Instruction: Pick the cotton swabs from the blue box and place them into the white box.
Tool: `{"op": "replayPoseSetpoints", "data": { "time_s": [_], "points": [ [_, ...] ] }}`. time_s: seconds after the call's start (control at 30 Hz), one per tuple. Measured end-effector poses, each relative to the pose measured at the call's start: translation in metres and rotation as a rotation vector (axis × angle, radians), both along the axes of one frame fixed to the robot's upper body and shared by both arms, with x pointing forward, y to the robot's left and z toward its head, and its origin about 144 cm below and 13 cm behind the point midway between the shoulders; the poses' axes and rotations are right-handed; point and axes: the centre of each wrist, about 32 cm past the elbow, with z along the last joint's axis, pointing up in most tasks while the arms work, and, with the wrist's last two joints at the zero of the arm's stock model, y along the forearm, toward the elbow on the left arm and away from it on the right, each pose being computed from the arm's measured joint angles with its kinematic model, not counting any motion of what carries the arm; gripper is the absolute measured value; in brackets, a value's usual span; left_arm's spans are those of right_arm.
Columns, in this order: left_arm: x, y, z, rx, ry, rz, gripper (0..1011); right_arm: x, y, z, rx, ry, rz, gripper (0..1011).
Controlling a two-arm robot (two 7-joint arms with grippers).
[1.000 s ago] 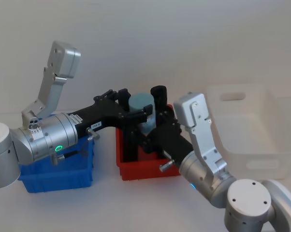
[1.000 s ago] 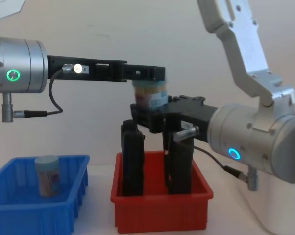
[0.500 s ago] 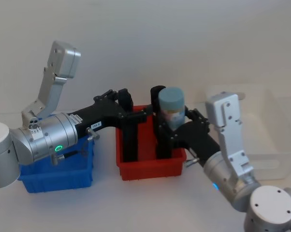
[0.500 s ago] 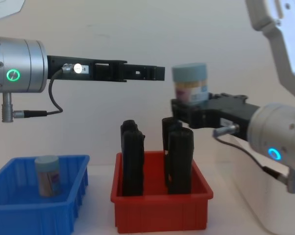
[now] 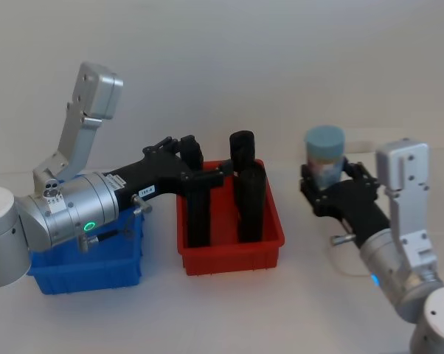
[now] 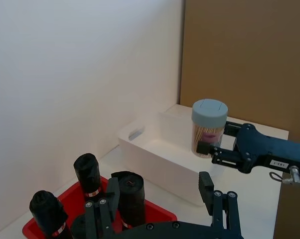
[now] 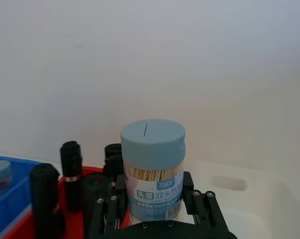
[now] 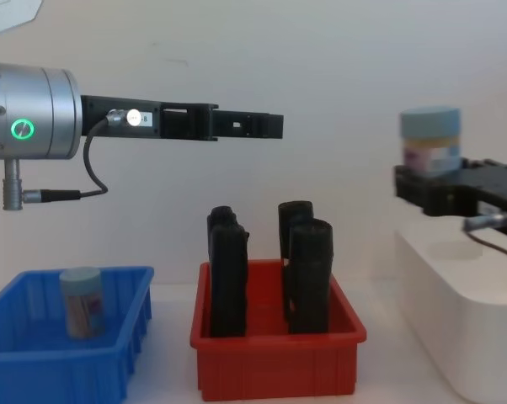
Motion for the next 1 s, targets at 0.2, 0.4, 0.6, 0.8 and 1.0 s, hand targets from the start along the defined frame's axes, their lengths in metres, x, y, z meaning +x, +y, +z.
{"op": "replayPoseSetpoints", "data": {
  "time_s": [0.2, 0.4, 0.6, 0.8, 1.0],
  "points": [
    [0.0, 0.0, 0.0, 0.0, 0.0, 0.0, 1004, 0.002, -0.023, -0.007, 0.016, -0.001, -0.09, 639],
    [0.0, 0.0, 0.0, 0.0, 0.0, 0.0, 1004, 0.008, -0.04, -0.017, 0.032, 0.01, -0.143, 639],
    [0.0, 0.0, 0.0, 0.0, 0.0, 0.0, 1004, 0.019, -0.052, -0.027, 0.049, 0.027, -0.172, 639],
    [0.0, 0.0, 0.0, 0.0, 0.0, 0.0, 1004, 0.031, -0.058, -0.035, 0.062, 0.05, -0.178, 639],
    [0.0, 0.0, 0.0, 0.0, 0.0, 0.0, 1004, 0.045, -0.062, -0.043, 0.074, 0.082, -0.174, 639]
  ]
}}
